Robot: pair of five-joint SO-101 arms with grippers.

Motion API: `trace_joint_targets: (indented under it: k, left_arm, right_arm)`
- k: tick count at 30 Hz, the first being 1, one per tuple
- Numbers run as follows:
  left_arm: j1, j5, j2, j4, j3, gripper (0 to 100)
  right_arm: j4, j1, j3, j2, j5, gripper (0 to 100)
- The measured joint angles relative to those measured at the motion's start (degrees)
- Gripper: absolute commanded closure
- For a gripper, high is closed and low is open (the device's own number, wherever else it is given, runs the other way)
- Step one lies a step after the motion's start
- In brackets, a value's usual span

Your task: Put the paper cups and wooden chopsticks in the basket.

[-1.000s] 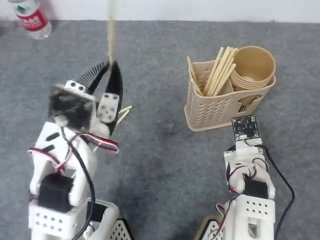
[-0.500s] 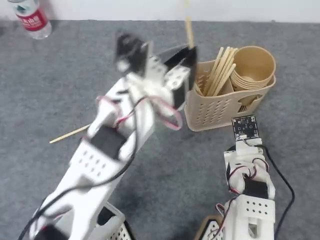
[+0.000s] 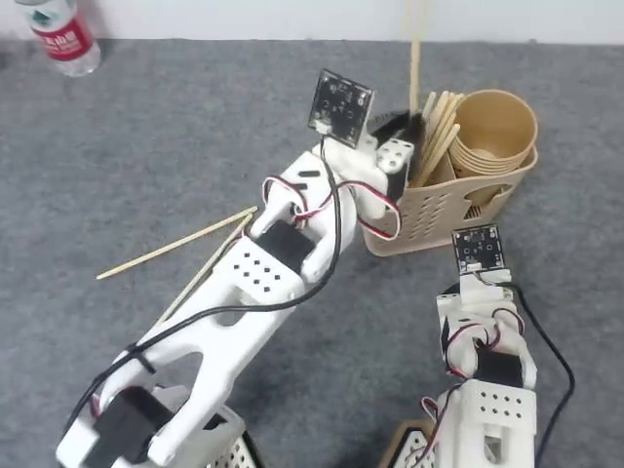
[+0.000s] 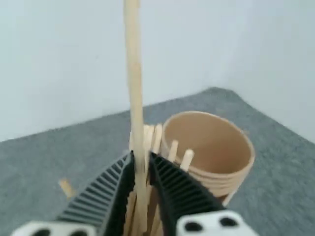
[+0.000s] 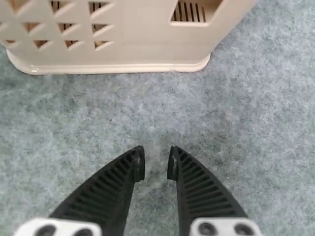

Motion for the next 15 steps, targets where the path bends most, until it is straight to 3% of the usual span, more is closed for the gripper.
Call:
trace_joint_targets:
  k: [2,9,15]
  left_arm:
    - [-0.44,0.00,-0.62,1.93,0.62,85]
    - [-2.29,-1.49,-8.62,20.31,0.62,85]
    - [-11.60,-13.63,-20.66,40.26,0.53,85]
  right_arm:
    - [0.00,0.00,0.00,0.00,0.00,90.2]
    - [0.00,0.00,0.00,0.00,0.00,90.2]
    - [0.00,0.00,0.00,0.00,0.00,90.2]
